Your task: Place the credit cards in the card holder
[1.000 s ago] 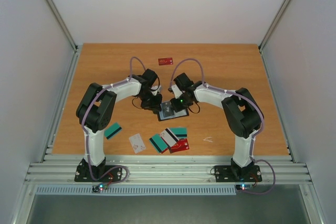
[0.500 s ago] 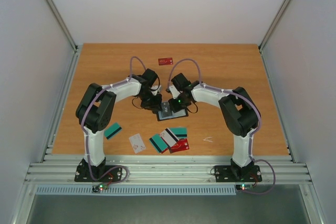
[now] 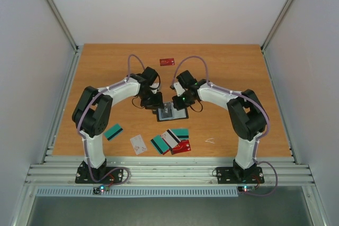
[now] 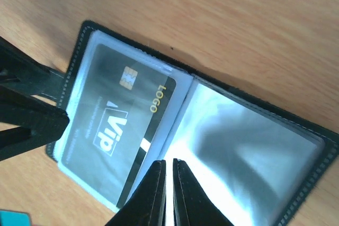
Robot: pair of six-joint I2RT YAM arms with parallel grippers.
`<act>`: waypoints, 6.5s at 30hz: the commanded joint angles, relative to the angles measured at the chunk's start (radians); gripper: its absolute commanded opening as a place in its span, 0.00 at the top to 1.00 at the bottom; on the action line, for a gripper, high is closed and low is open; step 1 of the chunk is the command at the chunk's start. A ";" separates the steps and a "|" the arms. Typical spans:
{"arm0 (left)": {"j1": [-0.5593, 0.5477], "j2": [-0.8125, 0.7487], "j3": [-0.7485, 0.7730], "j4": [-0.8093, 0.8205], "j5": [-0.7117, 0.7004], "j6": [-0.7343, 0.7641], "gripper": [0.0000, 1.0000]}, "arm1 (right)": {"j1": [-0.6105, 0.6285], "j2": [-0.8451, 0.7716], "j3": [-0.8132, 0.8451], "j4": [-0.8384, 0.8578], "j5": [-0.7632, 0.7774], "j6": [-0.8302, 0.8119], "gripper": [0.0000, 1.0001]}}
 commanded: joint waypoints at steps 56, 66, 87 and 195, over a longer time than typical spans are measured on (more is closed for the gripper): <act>0.012 0.082 0.102 -0.067 0.095 0.042 0.56 | -0.107 0.095 -0.122 0.219 -0.339 0.233 0.98; -0.004 0.093 0.131 -0.084 0.098 0.059 0.50 | -0.107 0.108 -0.114 0.216 -0.340 0.228 0.98; -0.009 0.127 0.154 -0.087 0.083 0.060 0.50 | -0.113 0.116 -0.107 0.214 -0.354 0.230 0.99; -0.072 -0.178 -0.075 -0.112 -0.065 0.130 0.53 | -0.366 -0.532 -0.466 0.040 -0.393 0.287 0.84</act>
